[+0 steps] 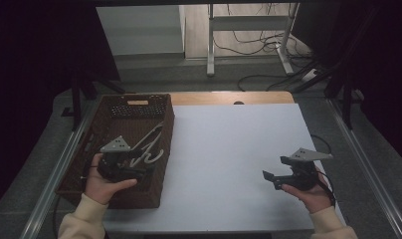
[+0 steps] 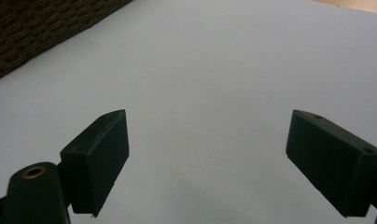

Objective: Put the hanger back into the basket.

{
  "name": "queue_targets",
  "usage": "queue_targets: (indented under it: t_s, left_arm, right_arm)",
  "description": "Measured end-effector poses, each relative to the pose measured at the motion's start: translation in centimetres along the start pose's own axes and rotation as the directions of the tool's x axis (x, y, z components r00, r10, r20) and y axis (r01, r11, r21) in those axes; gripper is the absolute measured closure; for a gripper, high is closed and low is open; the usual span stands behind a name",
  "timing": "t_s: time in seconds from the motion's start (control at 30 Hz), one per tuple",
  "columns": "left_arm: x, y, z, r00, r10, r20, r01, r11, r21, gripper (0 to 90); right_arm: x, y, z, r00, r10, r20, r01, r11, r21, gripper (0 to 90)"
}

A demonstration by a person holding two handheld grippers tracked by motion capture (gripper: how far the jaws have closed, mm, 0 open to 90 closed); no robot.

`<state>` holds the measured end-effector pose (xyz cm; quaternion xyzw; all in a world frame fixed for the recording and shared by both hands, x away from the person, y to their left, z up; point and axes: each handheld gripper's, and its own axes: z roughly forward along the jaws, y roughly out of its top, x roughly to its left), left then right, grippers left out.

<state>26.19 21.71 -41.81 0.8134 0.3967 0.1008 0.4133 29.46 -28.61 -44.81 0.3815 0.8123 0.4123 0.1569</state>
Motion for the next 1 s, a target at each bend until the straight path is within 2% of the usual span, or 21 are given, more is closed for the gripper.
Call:
queue_targets:
  t_s: [0.1, 0.17, 0.3, 0.53, 0.7, 1.0]
  left_arm:
    - [-0.5, -0.2, 0.2, 0.9999, 0.011, -0.013, -0.011, 0.9999, 0.012, 22.7]
    - [-0.5, -0.4, 0.2, 0.9997, -0.003, -0.025, 0.003, 1.0000, -0.001, 22.8]
    - [-0.5, -0.9, 0.0, 0.9994, -0.030, -0.020, 0.029, 0.9995, -0.012, 21.9]
    - [-0.4, -1.1, -0.6, 0.9985, -0.039, -0.040, 0.037, 0.9985, -0.040, 21.3]
    - [-0.5, -1.2, -0.4, 0.9988, -0.034, -0.036, 0.033, 0.9990, -0.031, 21.5]
    - [-0.6, -1.1, -0.4, 0.9990, -0.040, -0.023, 0.039, 0.9983, -0.043, 20.9]
  right_arm:
    - [0.0, 0.0, 0.2, 1.0000, 0.000, -0.001, 0.000, 1.000, 0.000, 13.2]
    - [-0.1, -0.1, 0.2, 1.0000, -0.002, -0.001, 0.002, 1.000, 0.000, 13.2]
    - [-0.6, -0.4, 0.2, 0.9999, 0.003, 0.016, -0.003, 1.000, -0.005, 13.3]
    - [-1.0, -0.7, 0.0, 0.9994, 0.007, 0.034, -0.007, 1.000, -0.007, 13.3]
    - [-1.0, -0.7, 0.0, 0.9992, -0.002, 0.041, 0.002, 1.000, -0.015, 13.5]
    - [-1.4, -0.8, 0.2, 0.9993, 0.000, 0.038, 0.001, 1.000, -0.017, 13.5]
